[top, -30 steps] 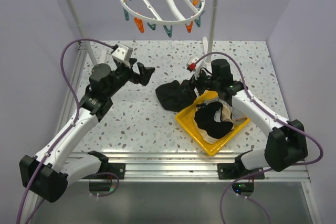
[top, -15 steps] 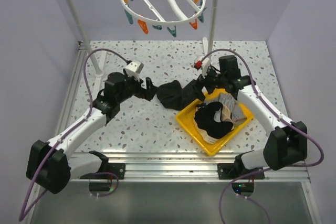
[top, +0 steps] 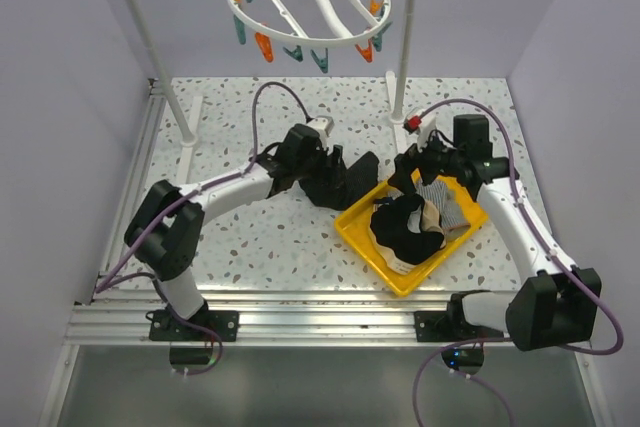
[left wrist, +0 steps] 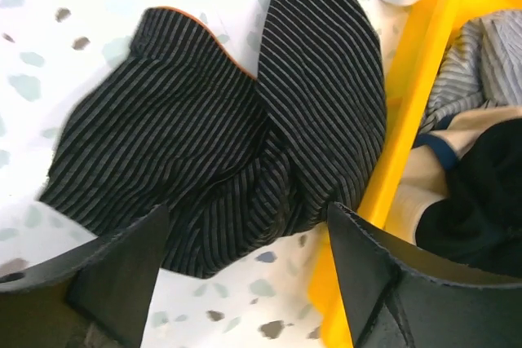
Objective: Remove the underwear clipped to the hanger
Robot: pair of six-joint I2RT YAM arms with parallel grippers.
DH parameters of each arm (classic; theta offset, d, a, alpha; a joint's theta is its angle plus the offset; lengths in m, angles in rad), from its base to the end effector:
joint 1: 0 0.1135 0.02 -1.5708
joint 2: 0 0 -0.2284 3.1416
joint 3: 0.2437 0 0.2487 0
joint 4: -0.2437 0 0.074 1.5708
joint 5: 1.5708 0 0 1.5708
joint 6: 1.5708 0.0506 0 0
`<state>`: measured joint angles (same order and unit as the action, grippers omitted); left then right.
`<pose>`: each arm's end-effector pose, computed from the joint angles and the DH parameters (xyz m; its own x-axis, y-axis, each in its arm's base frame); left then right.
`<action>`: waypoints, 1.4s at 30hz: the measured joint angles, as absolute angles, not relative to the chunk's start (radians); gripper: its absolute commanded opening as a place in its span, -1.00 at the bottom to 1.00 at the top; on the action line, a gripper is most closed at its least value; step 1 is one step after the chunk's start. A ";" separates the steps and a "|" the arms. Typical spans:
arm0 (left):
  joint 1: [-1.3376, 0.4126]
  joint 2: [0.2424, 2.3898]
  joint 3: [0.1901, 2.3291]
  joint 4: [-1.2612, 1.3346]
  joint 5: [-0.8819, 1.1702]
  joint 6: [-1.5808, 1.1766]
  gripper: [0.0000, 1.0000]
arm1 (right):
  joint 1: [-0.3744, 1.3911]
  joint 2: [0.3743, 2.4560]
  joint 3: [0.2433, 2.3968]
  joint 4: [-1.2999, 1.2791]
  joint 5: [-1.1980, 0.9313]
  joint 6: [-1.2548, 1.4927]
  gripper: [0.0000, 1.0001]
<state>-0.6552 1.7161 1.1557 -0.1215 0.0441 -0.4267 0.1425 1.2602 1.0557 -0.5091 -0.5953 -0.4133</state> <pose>0.3048 -0.2370 0.1835 -0.7181 0.0304 -0.6953 0.3720 0.8611 -0.3466 0.2794 0.0687 0.2649 -0.3776 -0.3901 -0.8398 -0.7522 0.6581 0.0325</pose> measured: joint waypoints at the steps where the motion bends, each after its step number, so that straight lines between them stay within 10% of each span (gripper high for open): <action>1: -0.664 1.733 1.175 -0.135 0.036 -0.448 0.54 | 0.136 1.251 1.045 -0.509 -0.595 -0.409 0.96; 11: -0.711 1.963 1.401 -0.327 -0.036 -0.629 0.27 | 0.090 1.203 0.972 -0.501 -0.598 -0.359 0.96; 16: -0.741 2.044 1.449 -0.376 -0.060 -0.635 -0.97 | 0.077 1.197 0.956 -0.493 -0.598 -0.339 0.96; 42: -0.782 1.569 1.117 0.262 0.354 -0.408 -1.00 | -0.002 1.036 0.941 -0.377 -0.538 -0.216 0.97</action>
<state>-0.7818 1.5688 1.1168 0.2619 0.3538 -0.4084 -0.0025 1.0355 0.9409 -0.3771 -0.5381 -0.2165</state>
